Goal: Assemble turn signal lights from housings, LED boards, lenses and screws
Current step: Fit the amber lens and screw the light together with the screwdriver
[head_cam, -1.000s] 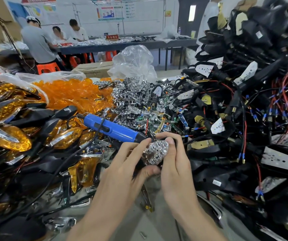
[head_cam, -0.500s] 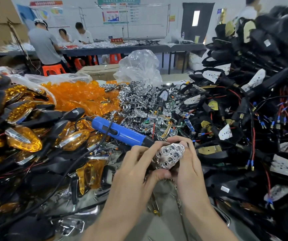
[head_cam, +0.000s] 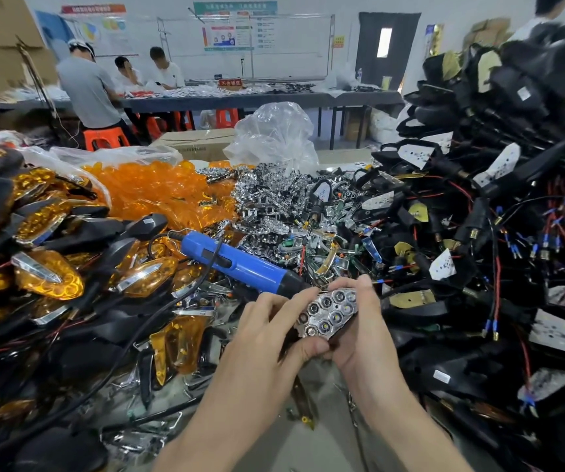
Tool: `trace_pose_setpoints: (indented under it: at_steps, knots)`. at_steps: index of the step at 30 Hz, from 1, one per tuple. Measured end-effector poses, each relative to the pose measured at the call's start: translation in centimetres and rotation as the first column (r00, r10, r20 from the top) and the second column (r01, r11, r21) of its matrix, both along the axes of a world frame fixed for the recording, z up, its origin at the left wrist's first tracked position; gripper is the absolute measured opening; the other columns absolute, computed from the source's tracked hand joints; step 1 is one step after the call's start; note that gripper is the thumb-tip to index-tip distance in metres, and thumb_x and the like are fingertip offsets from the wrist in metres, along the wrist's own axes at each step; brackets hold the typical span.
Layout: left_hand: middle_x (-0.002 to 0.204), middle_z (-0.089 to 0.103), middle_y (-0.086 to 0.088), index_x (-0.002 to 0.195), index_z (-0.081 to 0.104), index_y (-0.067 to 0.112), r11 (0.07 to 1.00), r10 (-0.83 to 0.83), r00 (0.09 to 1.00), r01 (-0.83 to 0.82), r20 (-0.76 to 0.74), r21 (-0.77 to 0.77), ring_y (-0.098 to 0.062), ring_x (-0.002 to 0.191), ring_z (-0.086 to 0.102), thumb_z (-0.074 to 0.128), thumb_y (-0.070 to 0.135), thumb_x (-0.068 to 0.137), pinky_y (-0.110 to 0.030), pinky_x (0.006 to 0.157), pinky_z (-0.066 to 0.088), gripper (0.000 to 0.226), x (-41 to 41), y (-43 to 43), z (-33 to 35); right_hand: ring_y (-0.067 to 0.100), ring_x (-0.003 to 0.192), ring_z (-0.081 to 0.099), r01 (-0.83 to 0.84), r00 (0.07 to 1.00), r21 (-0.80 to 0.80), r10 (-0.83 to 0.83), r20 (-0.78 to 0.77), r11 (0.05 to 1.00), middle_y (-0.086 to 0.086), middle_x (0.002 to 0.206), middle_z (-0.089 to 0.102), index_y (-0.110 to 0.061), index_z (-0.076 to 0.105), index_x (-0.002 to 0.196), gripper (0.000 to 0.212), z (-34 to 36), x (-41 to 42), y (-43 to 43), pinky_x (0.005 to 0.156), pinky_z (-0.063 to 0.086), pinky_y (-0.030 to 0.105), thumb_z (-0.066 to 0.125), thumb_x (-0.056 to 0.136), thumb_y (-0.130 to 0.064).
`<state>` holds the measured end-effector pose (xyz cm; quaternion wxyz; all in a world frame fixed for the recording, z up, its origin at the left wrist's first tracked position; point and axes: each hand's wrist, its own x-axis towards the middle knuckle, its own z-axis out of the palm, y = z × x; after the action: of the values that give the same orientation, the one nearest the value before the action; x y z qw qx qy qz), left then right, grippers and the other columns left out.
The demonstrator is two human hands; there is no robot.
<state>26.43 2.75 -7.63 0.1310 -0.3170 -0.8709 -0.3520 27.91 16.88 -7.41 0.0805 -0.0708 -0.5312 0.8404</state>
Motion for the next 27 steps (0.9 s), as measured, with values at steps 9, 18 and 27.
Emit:
trace_pose_setpoints:
  at_steps: [9, 18, 27]
  knots:
    - [0.113, 0.038, 0.029, 0.144, 0.025, 0.058, 1.0, -0.003, 1.0, 0.003, 0.029, 0.031, 0.001, 0.115, 0.04, 0.038, 0.07, 0.084, -0.01, 0.084, 0.038, 0.062, 0.0, -0.1, 0.0, 0.011, 0.072, 0.067, 0.021, 0.99, 0.094, -0.008, -0.142, 0.995, -0.007, 0.08, 0.069, -0.035, 0.065, 0.095, 0.028, -0.7, 0.6, 0.1, 0.057, 0.054, 0.027, 0.075, 0.073, -0.048]
    - [0.127, 0.037, 0.035, 0.138, 0.027, 0.059, 0.997, 0.029, 0.999, -0.03, 0.015, 0.077, 0.011, 0.119, 0.045, 0.032, 0.069, 0.094, -0.007, 0.085, 0.04, 0.046, 0.8, -0.8, 0.8, 0.028, 0.083, 0.076, 0.128, 0.979, -0.07, -0.137, -0.151, 0.989, 0.018, 0.1, 0.077, -0.032, 0.063, 0.095, 0.013, 0.1, 0.4, 1.0, 0.059, 0.06, 0.032, 0.07, 0.093, -0.021]
    - [0.105, 0.06, 0.03, 0.129, 0.058, 0.039, 0.992, 0.113, 0.993, -0.114, -0.017, -0.057, 0.014, 0.093, 0.054, 0.033, 0.057, 0.094, -0.008, 0.069, 0.044, 0.046, 0.5, -2.1, 1.3, 0.031, 0.077, 0.076, 0.126, 0.974, -0.16, -0.153, -0.169, 0.979, 0.018, 0.1, 0.077, -0.02, 0.054, 0.107, 0.007, 0.6, 0.4, 2.2, 0.056, 0.061, 0.032, 0.055, 0.101, -0.016]
